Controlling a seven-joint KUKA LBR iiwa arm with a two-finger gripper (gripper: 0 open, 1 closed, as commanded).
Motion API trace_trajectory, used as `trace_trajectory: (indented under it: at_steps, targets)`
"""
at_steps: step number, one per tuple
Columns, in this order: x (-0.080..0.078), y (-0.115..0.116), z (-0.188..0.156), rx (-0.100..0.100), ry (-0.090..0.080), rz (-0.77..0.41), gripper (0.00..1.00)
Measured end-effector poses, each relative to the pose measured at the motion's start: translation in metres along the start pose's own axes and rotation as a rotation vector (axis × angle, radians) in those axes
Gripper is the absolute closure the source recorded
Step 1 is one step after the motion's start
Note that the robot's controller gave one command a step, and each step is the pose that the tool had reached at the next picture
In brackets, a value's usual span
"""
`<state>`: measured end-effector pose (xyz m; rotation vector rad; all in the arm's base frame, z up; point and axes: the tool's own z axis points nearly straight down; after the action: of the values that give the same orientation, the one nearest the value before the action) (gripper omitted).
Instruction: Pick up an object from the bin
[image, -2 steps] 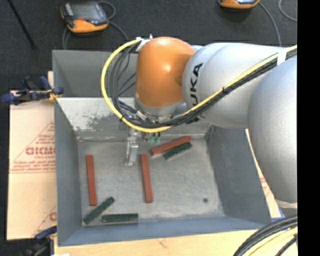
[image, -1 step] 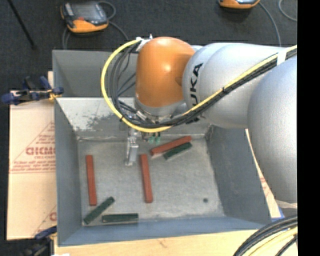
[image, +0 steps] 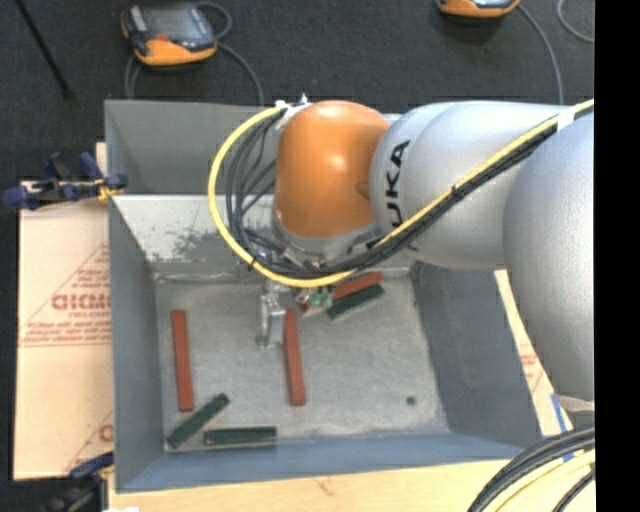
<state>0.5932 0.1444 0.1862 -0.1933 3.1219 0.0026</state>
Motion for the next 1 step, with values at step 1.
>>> trace_trajectory:
  at_steps: [1]
  targets:
    - [-0.0049,-0.0239,0.0426,-0.001,0.007,-0.322,0.00]
